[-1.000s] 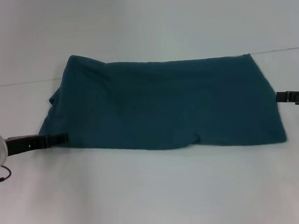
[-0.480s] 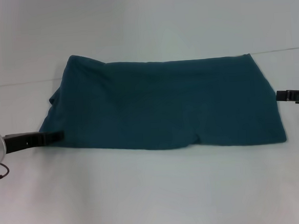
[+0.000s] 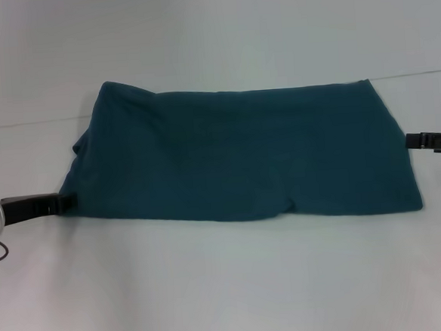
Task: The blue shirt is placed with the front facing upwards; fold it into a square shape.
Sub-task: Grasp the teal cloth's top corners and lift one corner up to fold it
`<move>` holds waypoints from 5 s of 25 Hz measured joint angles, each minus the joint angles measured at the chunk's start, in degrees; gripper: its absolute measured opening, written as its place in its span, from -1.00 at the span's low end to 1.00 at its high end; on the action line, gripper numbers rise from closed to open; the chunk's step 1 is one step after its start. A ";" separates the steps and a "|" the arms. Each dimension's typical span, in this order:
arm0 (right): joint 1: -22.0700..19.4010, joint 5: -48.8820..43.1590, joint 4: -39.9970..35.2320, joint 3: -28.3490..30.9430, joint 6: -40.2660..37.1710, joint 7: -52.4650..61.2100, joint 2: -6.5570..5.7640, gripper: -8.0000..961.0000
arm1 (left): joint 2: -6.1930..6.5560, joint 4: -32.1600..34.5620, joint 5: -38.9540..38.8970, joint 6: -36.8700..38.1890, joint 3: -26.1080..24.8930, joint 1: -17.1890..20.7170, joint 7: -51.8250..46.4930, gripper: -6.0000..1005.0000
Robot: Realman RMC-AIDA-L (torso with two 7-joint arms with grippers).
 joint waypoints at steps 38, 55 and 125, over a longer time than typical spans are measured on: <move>-1.37 -7.72 1.19 -0.61 -2.51 4.54 -1.31 0.87 | 0.17 2.97 0.76 3.87 -0.26 0.95 -0.15 -0.99; 1.69 -8.70 6.23 -1.14 2.87 4.58 -0.15 0.86 | 0.17 3.63 0.76 4.36 -0.18 1.21 0.07 -0.99; 2.83 -8.71 7.63 -2.41 8.18 6.07 1.12 -0.99 | 0.09 3.64 0.76 3.90 -0.09 0.81 0.56 -0.99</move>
